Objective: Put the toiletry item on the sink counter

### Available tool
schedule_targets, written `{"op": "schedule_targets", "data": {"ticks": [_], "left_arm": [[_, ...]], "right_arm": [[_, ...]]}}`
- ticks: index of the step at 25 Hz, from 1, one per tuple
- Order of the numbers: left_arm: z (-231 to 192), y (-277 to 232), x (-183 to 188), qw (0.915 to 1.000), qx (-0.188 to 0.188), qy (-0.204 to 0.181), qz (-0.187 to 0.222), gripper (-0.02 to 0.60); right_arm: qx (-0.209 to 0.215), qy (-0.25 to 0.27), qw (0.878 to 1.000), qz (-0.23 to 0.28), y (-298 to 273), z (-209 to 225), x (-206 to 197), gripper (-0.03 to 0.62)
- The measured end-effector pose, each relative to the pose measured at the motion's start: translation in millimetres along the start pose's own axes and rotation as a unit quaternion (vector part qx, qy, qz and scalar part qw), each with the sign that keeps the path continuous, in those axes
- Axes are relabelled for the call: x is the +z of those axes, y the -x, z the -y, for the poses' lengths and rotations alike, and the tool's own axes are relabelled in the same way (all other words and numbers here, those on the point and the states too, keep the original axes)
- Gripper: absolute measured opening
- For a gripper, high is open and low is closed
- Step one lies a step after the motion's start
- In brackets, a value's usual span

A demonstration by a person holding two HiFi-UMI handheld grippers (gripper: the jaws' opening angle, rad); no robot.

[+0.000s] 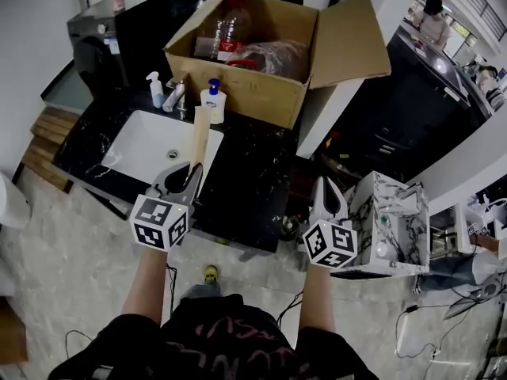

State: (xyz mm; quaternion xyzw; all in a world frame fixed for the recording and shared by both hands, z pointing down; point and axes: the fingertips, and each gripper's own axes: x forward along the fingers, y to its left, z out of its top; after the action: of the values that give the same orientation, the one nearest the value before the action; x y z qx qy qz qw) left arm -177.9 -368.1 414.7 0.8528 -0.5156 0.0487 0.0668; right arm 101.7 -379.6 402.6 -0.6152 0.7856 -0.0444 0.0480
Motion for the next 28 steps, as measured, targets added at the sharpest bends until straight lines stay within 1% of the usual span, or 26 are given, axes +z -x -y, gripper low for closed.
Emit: {"op": "schedule_targets", "data": {"ticks": [4,6,11,15,19,23,28], "left_arm": [[-14.6,-19.4,15.8,0.9997,-0.021,-0.002,0.008,0.029],[-19.3,-29.9,17.6,0.9995,-0.032,0.000,0.007,0.029],[-26.9,-56.7,7.5,0.9983,-0.058,0.003,-0.008,0.029],[-28.4,-76.6,1.5,0.9965,-0.080,0.019,-0.015,0.029],[-28.4,-95.2,-10.5,0.9947,-0.089,0.039,-0.032,0.029],[-15.4,-112.3,-23.8,0.9919,-0.103,0.058,-0.046,0.030],[3.2,-132.5,-32.1,0.9915,-0.096,0.063,-0.061,0.031]], "right_arm": [[-0.021,0.001,1.000,0.012,-19.4,0.7,12.2,0.003],[-0.027,0.001,1.000,0.016,-28.1,0.3,13.2,0.003],[-0.041,-0.004,0.999,0.016,-46.6,2.3,6.2,0.003],[-0.036,0.008,0.999,0.006,-60.8,2.4,1.8,0.003],[-0.040,0.011,0.999,0.001,-69.6,9.9,-1.8,0.003],[-0.038,0.010,0.999,-0.008,-75.6,22.0,-8.3,0.003],[-0.023,0.010,1.000,-0.012,-84.6,43.2,-9.3,0.003]]}}
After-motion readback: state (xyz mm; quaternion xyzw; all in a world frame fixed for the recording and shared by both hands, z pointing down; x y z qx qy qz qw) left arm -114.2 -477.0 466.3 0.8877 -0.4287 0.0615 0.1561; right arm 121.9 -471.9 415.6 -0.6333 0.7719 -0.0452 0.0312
